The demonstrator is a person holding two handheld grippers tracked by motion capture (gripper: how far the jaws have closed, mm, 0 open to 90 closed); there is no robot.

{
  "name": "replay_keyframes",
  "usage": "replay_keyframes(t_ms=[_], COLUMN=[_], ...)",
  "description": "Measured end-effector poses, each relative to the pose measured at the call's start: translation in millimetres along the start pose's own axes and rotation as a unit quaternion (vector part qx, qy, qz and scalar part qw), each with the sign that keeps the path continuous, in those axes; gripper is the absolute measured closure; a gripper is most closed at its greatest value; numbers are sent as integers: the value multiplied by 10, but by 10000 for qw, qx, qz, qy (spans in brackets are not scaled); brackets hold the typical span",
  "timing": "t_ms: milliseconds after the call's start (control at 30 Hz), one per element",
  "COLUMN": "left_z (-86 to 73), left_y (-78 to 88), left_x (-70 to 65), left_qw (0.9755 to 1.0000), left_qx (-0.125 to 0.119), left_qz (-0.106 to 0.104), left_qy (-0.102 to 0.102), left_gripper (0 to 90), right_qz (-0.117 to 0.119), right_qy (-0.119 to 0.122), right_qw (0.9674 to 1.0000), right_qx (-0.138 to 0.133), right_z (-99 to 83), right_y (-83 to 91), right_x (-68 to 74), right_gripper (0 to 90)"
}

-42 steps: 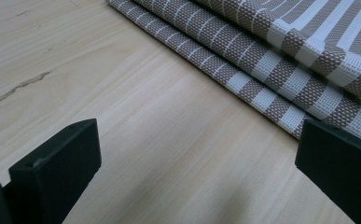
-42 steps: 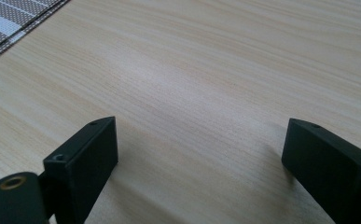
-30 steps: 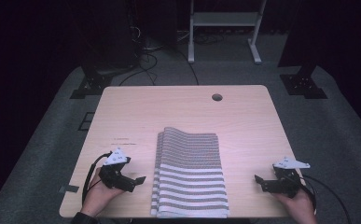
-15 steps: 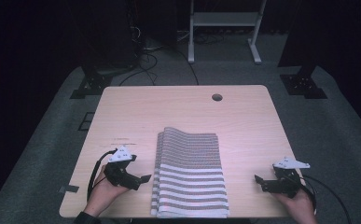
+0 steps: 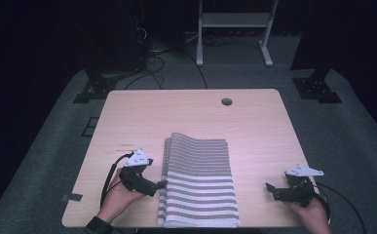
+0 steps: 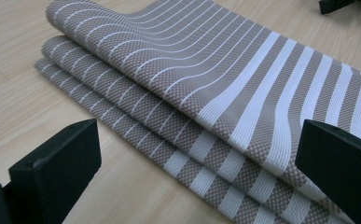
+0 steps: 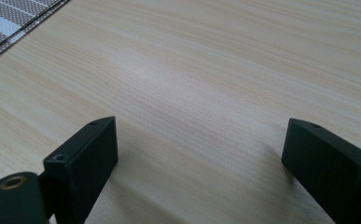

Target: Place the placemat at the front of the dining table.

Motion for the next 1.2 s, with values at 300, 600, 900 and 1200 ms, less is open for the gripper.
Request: replay_keyframes(t_ms=[300, 600, 900, 1200], left_z=[73, 98, 80, 68], left_y=[-153, -254, -341, -357], left_x=[-57, -110, -161, -205], left_qw=[9998, 9994, 9986, 9975], left_qx=[115, 234, 390, 576], left_qz=[-126, -194, -328, -345], left_qy=[-113, -188, -164, -225], left_gripper=[0, 0, 0, 90], right_qz=[-6, -6, -5, -6], right_qy=[-8, -7, -6, -8], right_qw=[10000, 10000, 10000, 10000], right_qx=[-1, 1, 0, -1], right_z=[-1, -1, -1, -1], right_y=[1, 1, 1, 1], right_x=[2, 2, 2, 3], right_gripper=[94, 94, 94, 94])
Point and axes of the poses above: each handheld gripper's, and its own axes: y roughly backward along the jaws, z roughly out of its top, x roughly to its left, the point moved 1 cm from there along -y, roughly forward along the jaws, and after that the axes turned 8 degrees about x, right-handed, at the moved point
